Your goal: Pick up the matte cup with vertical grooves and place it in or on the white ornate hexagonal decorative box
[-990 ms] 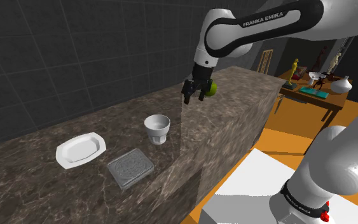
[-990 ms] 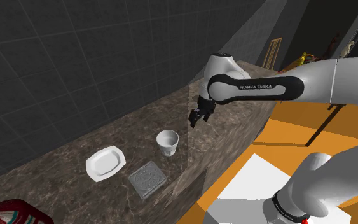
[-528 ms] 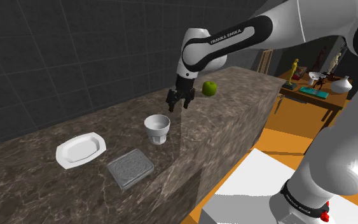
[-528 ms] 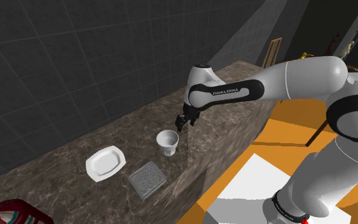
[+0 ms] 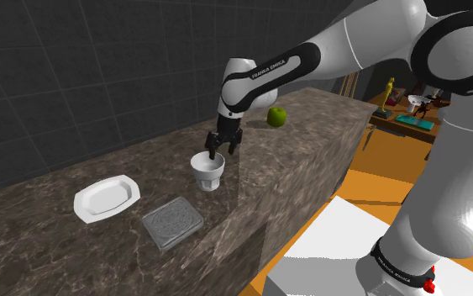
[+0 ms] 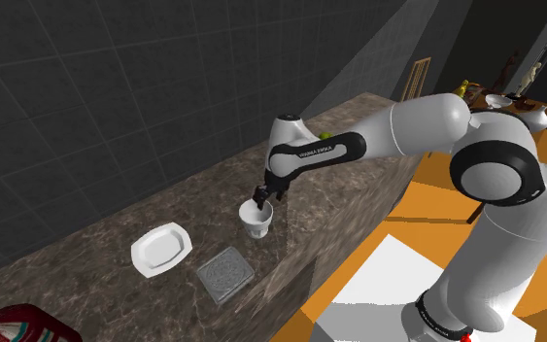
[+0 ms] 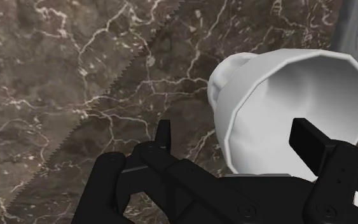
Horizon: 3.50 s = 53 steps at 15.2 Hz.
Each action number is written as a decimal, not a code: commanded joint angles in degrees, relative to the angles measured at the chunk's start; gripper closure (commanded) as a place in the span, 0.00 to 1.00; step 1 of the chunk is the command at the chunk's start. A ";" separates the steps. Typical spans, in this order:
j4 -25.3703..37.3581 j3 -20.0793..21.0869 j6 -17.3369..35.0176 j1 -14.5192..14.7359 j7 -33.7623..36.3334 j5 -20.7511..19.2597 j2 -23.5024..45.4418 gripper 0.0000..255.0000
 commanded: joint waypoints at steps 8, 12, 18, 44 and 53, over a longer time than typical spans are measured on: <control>-1.00 0.26 3.72 0.35 -0.26 0.24 2.65 0.00; -1.00 0.25 3.71 0.35 -0.26 0.24 2.65 0.00; -0.98 0.25 3.72 0.35 -0.26 0.24 2.66 1.00; 7.91 -0.10 -11.70 0.03 2.66 -1.09 -4.05 1.00; 13.38 -0.21 -18.26 -0.09 3.80 -1.52 -5.23 1.00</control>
